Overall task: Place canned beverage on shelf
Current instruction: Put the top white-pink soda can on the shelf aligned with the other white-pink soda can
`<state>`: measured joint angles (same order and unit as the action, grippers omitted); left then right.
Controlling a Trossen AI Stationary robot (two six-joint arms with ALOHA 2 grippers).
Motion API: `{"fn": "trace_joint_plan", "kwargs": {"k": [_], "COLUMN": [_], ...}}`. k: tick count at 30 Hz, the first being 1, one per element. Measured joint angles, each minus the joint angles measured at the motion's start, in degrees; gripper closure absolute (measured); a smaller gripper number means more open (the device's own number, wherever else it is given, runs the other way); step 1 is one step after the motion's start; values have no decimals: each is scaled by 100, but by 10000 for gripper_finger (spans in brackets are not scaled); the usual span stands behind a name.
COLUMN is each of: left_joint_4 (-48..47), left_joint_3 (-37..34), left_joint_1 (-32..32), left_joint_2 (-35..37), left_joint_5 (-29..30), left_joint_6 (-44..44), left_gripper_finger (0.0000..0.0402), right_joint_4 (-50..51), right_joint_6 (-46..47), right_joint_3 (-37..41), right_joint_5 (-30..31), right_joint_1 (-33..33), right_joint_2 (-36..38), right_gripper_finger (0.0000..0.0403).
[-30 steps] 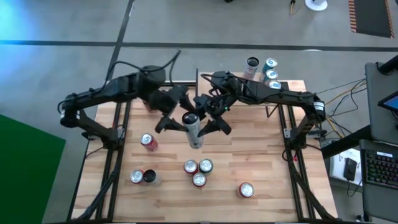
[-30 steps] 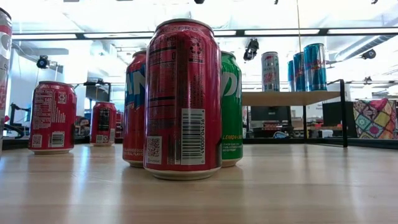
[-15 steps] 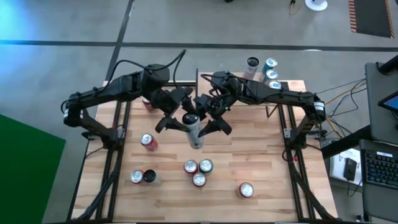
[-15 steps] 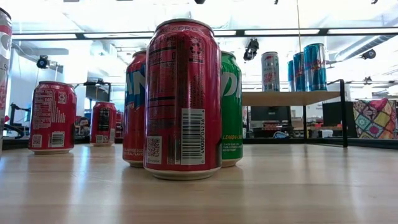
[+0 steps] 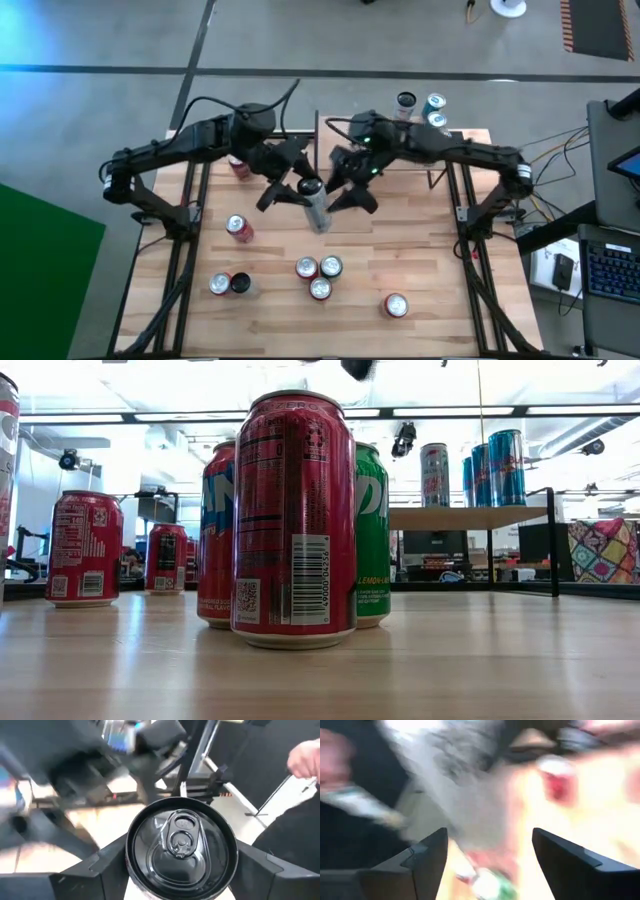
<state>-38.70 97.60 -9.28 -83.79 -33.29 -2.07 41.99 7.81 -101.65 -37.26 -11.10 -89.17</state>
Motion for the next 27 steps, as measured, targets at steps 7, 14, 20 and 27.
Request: {"fn": "trace_joint_plan", "kwargs": {"k": [7, 14, 20, 27], "left_joint_4": [-10, 370, 1097, 719], "left_joint_3": [7, 9, 485, 3033], "left_joint_1": [-74, -292, -688, -970], "left_joint_2": [-177, -902, -1835, -3395], "left_joint_5": [787, 1902, 1949, 2360], "left_joint_6": [181, 405, 962, 1069], "left_gripper_finger": [148, 147, 146, 148], "right_joint_4": [1438, 2188, 2775, 3245], "right_joint_6": [707, 2165, 2540, 2440], "right_joint_3": [-22, -20, 2, 13], "right_joint_5": [2805, 5131, 5959, 6170], "right_joint_1": [70, 639, 1133, 1197], "right_joint_2": [1147, 2144, 2359, 2334], "right_gripper_finger": [106, 116, 116, 116]}}
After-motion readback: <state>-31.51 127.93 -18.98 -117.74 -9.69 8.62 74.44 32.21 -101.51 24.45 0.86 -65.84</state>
